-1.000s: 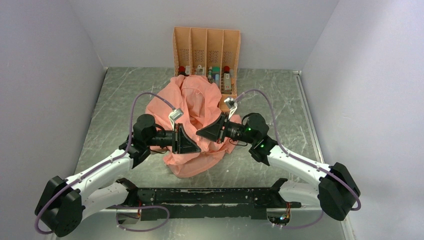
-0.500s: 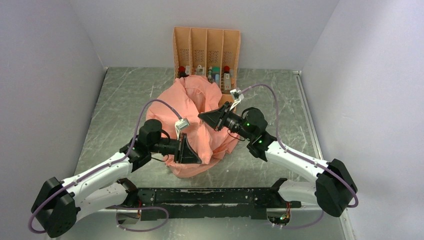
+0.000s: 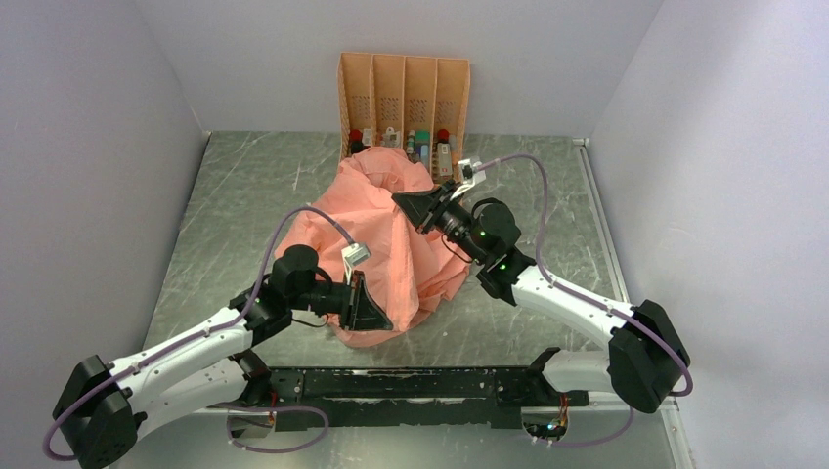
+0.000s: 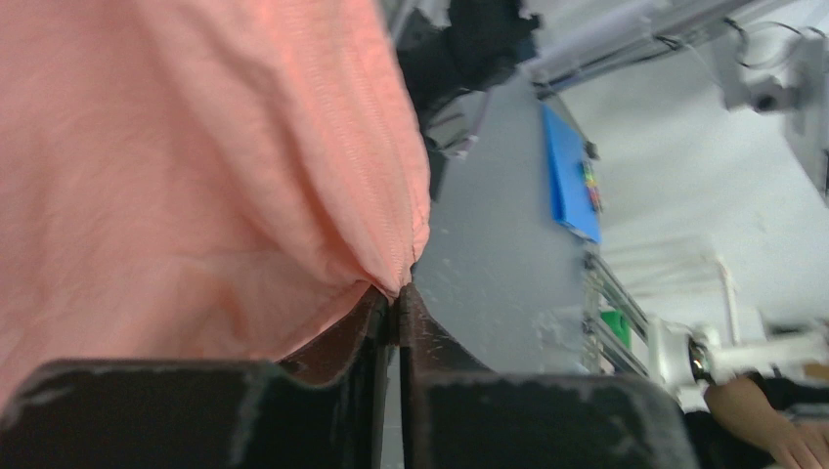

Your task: Zip up the jacket

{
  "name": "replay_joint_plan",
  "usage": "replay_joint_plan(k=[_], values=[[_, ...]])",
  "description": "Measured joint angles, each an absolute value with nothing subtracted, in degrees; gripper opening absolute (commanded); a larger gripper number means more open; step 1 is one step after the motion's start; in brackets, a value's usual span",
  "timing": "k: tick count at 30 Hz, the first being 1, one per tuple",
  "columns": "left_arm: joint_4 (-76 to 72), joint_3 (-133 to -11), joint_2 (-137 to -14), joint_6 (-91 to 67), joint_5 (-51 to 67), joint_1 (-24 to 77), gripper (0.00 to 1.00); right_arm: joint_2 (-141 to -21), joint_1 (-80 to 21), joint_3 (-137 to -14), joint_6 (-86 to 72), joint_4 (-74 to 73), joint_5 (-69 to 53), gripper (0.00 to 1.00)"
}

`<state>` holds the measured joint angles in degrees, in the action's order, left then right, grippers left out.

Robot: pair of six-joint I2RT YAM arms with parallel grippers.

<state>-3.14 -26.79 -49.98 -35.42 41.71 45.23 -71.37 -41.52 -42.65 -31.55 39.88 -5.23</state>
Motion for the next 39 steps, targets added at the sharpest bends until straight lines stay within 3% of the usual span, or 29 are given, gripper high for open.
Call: replay_joint_plan(k=[3, 8, 10, 14, 17, 39], values=[[2.5, -28.5, -48.9, -34.4, 35.3, 45.5, 0.34, -70.1, -41.3, -42.7, -30.1, 39.3, -5.3, 0.0], [9.5, -33.5, -46.5, -32.9, 24.7, 45.6, 0.44, -66.5, -41.1, -42.7, -29.2, 38.9, -6.5, 0.0], [10.5, -35.4, -45.8, -32.5, 21.7, 45.6, 0.61, -65.3, -41.1, -42.7, -29.3, 38.8, -7.5, 0.0], [10.8, -38.3, -45.2, -31.8, 17.1, 45.6, 0.66, -64.4, -41.1, -42.7, -29.6, 38.7, -9.3, 0.0], [10.5, -39.8, -45.8, -31.4, 15.7, 45.6, 0.81, -64.3, -41.1, -42.7, -30.4, 38.6, -10.7, 0.0], [-5.8, -43.5, -54.7, -33.5, 12.6, 45.6, 0.87, -62.2, -42.7, -42.7, -36.4, 38.7, -17.6, 0.0]])
